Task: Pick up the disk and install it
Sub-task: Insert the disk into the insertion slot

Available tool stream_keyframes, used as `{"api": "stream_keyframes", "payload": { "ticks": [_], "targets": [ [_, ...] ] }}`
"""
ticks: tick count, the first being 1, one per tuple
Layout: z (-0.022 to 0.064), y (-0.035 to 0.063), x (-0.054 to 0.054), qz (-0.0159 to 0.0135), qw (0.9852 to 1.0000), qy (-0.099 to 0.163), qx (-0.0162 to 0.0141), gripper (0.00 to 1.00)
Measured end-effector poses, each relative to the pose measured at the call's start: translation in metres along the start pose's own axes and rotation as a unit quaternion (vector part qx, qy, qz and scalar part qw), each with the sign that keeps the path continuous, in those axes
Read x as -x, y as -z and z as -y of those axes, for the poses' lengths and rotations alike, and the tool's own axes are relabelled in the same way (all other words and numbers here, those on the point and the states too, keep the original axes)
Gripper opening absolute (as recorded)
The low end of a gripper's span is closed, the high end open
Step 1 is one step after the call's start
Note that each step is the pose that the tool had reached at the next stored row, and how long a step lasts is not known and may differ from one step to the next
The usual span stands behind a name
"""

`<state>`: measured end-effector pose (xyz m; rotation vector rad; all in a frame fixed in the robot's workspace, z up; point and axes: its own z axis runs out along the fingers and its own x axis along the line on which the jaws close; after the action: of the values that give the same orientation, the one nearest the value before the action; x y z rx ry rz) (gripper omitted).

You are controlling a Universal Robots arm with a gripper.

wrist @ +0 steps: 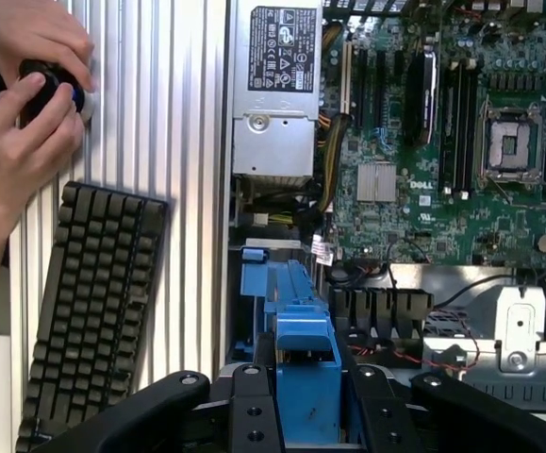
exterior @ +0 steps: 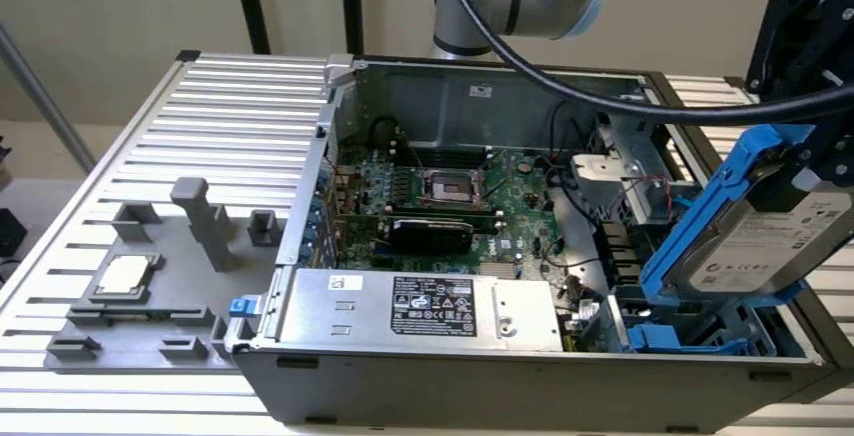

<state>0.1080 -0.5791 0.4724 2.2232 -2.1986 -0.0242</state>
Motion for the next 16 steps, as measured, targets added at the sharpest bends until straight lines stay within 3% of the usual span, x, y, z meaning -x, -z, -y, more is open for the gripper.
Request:
{"api": "stream_keyframes", "payload": {
  "ticks": [16],
  "targets": [
    [-0.0034,-0.0272,0.000,0.0000,1.0000,-0.003,0.0000,0.33]
  ]
}}
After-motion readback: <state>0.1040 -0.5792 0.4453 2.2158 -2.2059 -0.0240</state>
